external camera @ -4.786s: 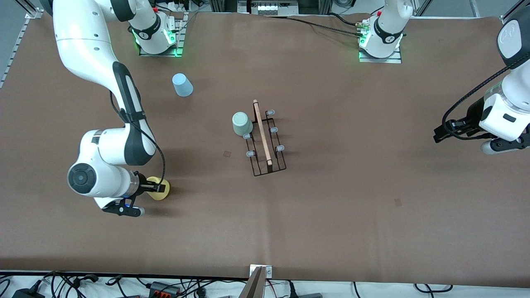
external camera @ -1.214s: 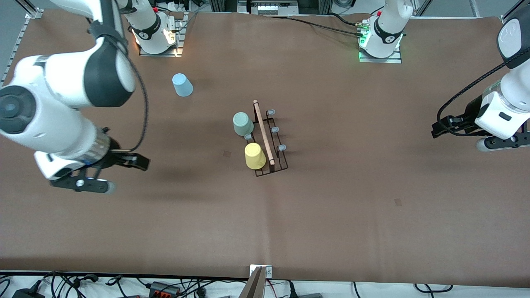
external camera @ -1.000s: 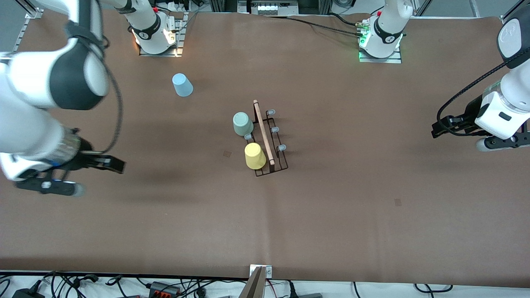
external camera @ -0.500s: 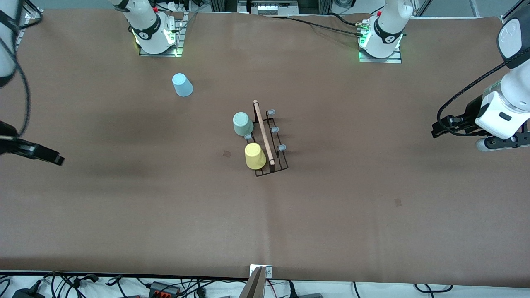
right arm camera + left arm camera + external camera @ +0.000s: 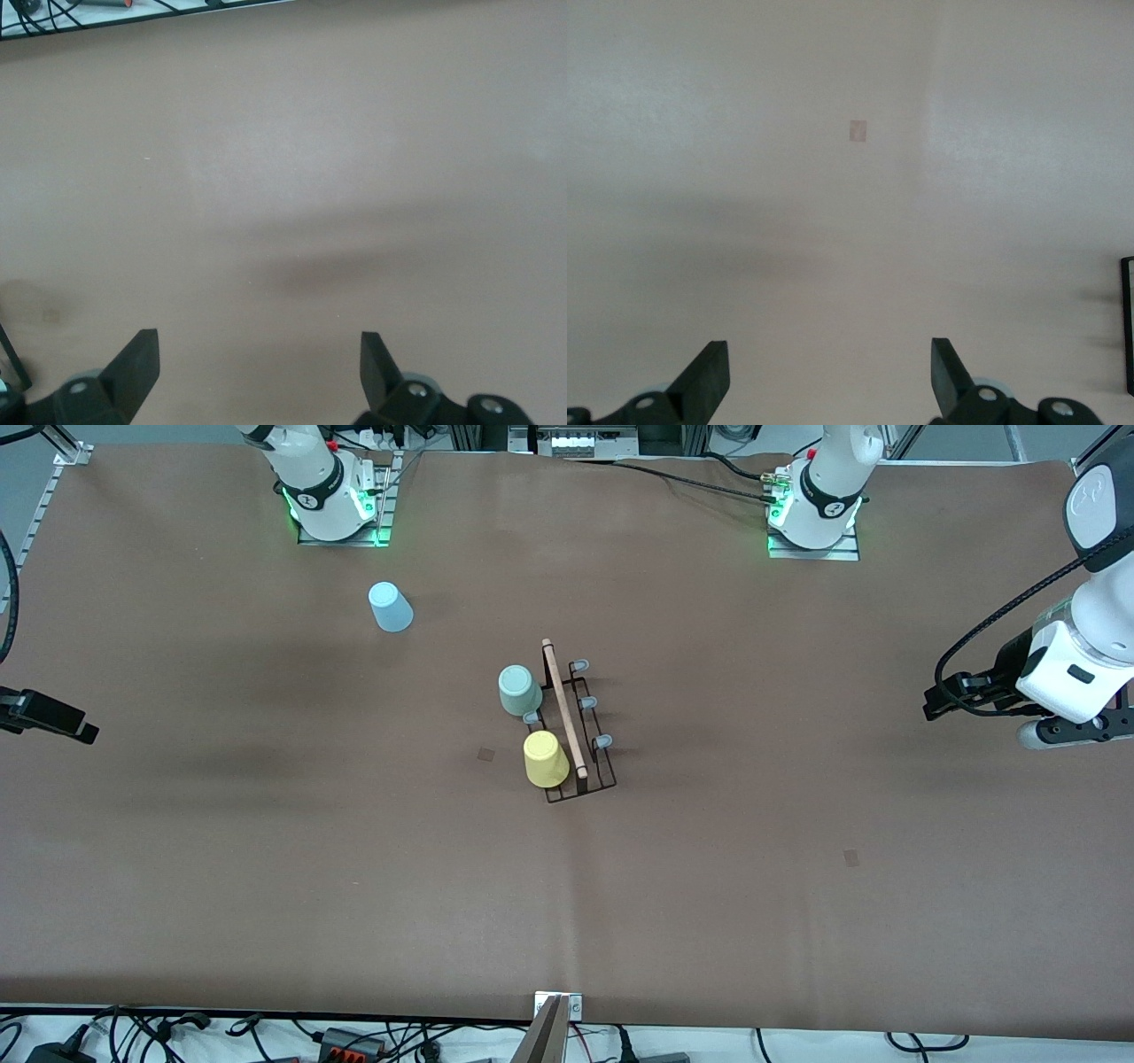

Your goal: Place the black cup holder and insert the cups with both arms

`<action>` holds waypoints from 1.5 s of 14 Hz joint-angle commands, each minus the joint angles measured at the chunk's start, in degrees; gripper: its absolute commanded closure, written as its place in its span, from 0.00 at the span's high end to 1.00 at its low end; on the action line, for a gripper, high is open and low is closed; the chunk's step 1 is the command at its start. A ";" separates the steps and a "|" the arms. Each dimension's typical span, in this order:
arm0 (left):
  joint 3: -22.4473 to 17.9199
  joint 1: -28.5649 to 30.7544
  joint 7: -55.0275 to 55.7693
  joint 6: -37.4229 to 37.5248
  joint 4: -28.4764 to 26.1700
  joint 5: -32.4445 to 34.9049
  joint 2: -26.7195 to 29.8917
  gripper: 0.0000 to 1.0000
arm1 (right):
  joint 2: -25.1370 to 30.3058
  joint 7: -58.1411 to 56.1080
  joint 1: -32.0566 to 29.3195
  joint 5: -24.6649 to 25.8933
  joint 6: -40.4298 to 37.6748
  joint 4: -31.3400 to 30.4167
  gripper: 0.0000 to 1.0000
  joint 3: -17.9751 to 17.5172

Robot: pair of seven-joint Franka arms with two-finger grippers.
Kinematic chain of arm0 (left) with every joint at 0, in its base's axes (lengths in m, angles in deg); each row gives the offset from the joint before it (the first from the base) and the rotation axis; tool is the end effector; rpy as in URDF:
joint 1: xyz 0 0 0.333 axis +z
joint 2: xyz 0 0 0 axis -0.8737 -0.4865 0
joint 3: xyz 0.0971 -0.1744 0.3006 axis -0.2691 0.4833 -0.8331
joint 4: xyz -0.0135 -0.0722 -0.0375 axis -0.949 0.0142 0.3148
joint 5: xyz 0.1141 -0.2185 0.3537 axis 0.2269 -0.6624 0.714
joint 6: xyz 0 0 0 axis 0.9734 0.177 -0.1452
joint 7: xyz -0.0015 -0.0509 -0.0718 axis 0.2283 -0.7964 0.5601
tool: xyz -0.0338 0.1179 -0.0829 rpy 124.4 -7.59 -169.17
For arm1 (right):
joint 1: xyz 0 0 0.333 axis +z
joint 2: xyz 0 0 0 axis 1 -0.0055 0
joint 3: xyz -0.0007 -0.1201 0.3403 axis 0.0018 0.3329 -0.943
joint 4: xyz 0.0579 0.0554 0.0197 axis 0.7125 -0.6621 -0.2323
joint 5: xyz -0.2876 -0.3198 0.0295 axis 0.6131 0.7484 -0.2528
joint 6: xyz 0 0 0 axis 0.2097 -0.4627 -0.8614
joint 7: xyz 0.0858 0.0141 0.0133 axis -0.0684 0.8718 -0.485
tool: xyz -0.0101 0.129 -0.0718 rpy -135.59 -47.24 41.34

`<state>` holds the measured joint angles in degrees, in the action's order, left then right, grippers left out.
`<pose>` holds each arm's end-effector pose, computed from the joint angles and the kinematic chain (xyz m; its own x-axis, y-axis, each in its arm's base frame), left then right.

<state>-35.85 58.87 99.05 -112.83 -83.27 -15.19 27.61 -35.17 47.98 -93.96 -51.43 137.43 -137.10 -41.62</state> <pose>0.6368 -0.0110 0.5282 0.9871 0.1597 -0.0131 0.1598 -0.9871 0.0032 0.6935 -0.0738 0.5814 0.9898 -0.1360 0.0435 -0.1347 -0.9904 -0.0302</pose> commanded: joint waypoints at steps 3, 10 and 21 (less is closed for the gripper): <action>0.10 0.44 -1.36 0.92 0.31 -1.23 0.53 1.00 | 4.91 -1.97 -0.12 1.53 -0.55 -5.99 1.00 -0.80; 0.10 0.44 -1.36 0.92 0.31 -1.23 0.53 1.00 | 16.69 -1.89 2.07 5.58 7.81 -23.23 1.00 -0.88; 0.10 0.44 -1.36 0.92 0.32 -1.23 0.53 1.00 | 17.75 -1.97 1.55 3.29 4.56 -22.09 1.00 -0.01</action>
<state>-35.85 58.87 99.03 -112.82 -83.27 -15.19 27.61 -19.00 46.73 -92.08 -47.05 142.45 -158.02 -41.74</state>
